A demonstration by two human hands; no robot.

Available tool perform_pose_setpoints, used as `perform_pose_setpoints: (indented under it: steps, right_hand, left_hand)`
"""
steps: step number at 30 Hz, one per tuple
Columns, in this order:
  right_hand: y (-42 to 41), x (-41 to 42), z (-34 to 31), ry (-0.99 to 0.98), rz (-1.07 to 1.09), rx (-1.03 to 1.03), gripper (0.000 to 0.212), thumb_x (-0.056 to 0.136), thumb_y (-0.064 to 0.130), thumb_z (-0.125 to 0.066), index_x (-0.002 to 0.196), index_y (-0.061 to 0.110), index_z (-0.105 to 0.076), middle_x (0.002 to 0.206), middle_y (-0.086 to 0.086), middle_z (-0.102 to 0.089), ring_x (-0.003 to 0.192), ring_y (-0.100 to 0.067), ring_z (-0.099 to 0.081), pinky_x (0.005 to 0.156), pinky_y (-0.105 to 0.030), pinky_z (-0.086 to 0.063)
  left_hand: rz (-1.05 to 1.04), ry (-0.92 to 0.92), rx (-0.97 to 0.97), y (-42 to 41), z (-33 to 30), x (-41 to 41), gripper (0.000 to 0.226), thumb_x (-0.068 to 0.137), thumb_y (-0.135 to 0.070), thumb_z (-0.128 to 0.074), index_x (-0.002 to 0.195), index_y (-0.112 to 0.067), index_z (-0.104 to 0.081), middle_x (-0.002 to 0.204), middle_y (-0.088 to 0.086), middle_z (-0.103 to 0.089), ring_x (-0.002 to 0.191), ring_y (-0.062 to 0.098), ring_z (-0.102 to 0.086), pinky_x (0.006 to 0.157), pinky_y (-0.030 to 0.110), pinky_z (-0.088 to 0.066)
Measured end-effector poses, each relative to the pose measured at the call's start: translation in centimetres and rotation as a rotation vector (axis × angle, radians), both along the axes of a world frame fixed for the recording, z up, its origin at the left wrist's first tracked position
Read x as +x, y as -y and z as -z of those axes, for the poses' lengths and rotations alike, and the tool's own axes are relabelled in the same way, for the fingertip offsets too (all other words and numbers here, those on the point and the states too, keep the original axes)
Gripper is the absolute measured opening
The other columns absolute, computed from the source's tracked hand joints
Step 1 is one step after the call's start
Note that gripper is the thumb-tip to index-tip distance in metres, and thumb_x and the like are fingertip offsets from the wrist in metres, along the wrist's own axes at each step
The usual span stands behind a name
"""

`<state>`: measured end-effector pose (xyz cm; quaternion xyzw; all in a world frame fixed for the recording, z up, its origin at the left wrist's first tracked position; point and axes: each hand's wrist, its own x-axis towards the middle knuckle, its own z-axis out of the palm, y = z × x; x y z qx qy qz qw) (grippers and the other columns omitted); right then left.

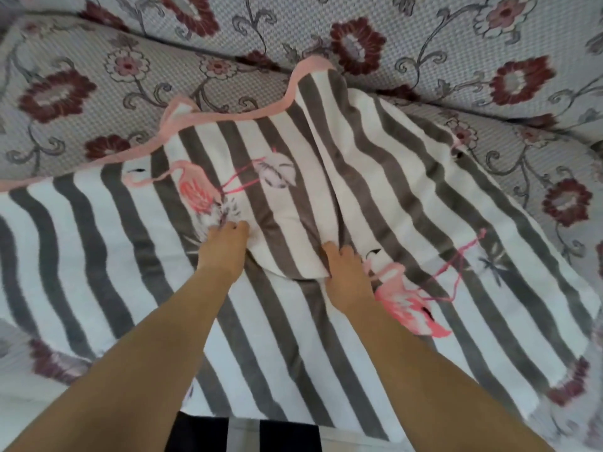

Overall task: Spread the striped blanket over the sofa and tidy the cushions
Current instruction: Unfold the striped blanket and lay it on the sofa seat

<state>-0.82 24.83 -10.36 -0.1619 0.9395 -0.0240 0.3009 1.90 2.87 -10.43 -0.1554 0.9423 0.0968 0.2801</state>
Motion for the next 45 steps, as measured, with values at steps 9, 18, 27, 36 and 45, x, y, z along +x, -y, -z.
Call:
perform_pose_setpoints:
  steps: [9, 18, 27, 36, 45]
  right_hand:
    - [-1.1, -8.5, -6.2, -0.239, 0.435, -0.559, 0.023, 0.081, 0.006, -0.06, 0.078, 0.016, -0.04, 0.069, 0.002, -0.044, 0.069, -0.02, -0.044, 0.064, -0.022, -0.027]
    - [-4.7, -15.3, -10.8, -0.416, 0.573, -0.405, 0.025, 0.083, 0.0, -0.053, 0.108, -0.003, -0.049, 0.11, -0.024, -0.055, 0.097, -0.036, -0.053, 0.078, -0.038, -0.04]
    - [1.9, -4.6, -5.3, -0.196, -0.209, -0.226, 0.063, 0.075, 0.032, -0.069, 0.13, 0.026, -0.04, 0.135, -0.005, -0.037, 0.125, -0.03, -0.039, 0.098, -0.046, -0.036]
    - [6.2, -3.6, -1.7, 0.117, 0.014, -0.328, 0.015, 0.097, 0.018, -0.042, 0.108, 0.013, -0.051, 0.113, -0.009, -0.056, 0.107, -0.029, -0.054, 0.086, -0.038, -0.04]
    - [9.8, -10.9, -11.1, 0.774, 0.944, -1.073, 0.028, 0.094, 0.033, -0.05, 0.086, 0.014, -0.069, 0.063, 0.0, -0.073, 0.055, -0.012, -0.069, 0.048, -0.02, -0.055]
  left_hand:
    - [-0.209, -0.583, 0.29, -0.5, -8.5, -9.8, 0.013, 0.084, -0.004, -0.047, 0.097, -0.002, -0.045, 0.094, 0.025, -0.057, 0.085, 0.039, -0.055, 0.071, 0.046, -0.042]
    - [0.087, -0.733, 0.499, -4.7, -14.0, -18.4, 0.024, 0.086, -0.008, -0.05, 0.109, -0.002, -0.053, 0.104, 0.018, -0.055, 0.095, 0.03, -0.051, 0.076, 0.032, -0.036]
    - [-0.377, -0.279, 0.233, 1.5, -4.9, -6.1, 0.045, 0.083, -0.005, -0.056, 0.128, -0.003, -0.049, 0.129, 0.022, -0.046, 0.116, 0.039, -0.049, 0.099, 0.039, -0.041]
    - [-0.878, -0.366, 0.038, 3.6, -3.2, 0.6, 0.07, 0.08, -0.013, -0.066, 0.138, -0.01, -0.027, 0.149, 0.016, -0.013, 0.132, 0.039, -0.018, 0.103, 0.048, -0.033]
    - [-1.943, -0.432, 1.387, 4.9, -7.0, -1.4, 0.034, 0.093, -0.018, -0.057, 0.126, -0.011, -0.052, 0.117, 0.01, -0.061, 0.091, 0.023, -0.062, 0.071, 0.04, -0.055]
